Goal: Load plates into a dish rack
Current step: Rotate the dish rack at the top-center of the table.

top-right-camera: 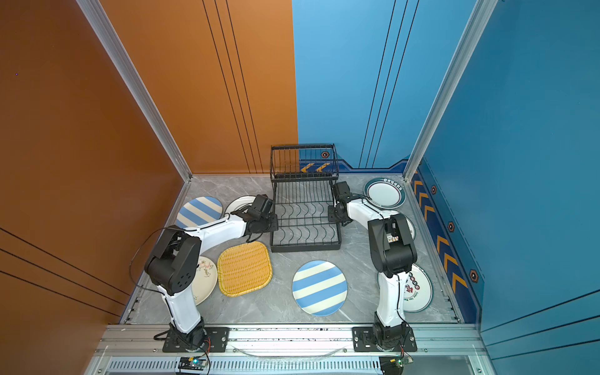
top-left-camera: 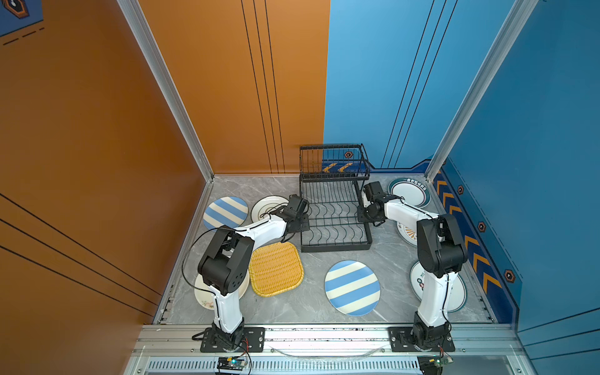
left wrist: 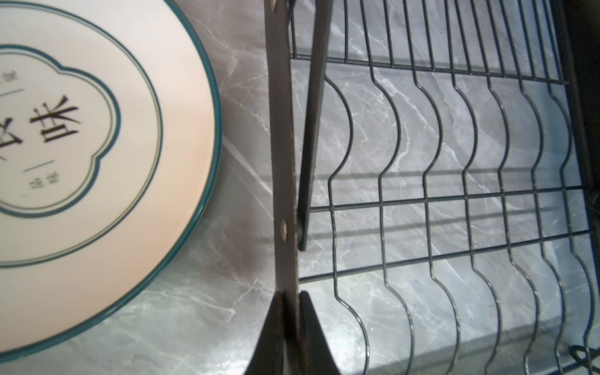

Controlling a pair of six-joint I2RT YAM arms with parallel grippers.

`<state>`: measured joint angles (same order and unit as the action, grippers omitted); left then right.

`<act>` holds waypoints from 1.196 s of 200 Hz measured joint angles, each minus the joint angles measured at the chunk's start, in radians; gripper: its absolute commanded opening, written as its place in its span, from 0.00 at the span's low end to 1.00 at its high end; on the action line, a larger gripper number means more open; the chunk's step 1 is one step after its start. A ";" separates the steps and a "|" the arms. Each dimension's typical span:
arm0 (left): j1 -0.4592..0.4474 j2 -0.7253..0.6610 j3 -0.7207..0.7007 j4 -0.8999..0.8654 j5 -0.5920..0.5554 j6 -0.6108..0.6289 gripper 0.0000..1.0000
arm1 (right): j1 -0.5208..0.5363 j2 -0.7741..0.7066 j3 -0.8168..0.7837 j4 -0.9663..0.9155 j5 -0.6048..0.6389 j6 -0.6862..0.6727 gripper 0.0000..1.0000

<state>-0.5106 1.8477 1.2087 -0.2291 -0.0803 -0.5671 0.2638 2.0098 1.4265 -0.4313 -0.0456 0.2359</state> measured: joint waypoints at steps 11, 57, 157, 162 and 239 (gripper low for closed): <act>0.000 -0.004 -0.006 0.000 -0.005 -0.006 0.00 | 0.002 0.009 0.014 -0.007 -0.004 -0.006 0.00; 0.000 -0.008 -0.008 -0.003 -0.005 -0.003 0.22 | 0.005 0.018 0.029 -0.015 -0.008 -0.022 0.13; -0.020 -0.121 -0.016 -0.092 0.102 0.050 0.60 | -0.018 -0.084 -0.065 0.004 -0.072 0.010 0.66; -0.023 -0.132 -0.016 -0.096 0.104 0.055 0.61 | -0.020 -0.105 -0.080 0.003 -0.075 0.014 0.68; -0.130 -0.271 -0.070 -0.142 0.218 0.111 0.72 | -0.062 -0.531 -0.383 -0.089 -0.093 0.062 0.93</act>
<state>-0.6407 1.5764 1.1389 -0.3714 0.1375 -0.4557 0.2016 1.4788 1.0439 -0.5205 -0.1390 0.2977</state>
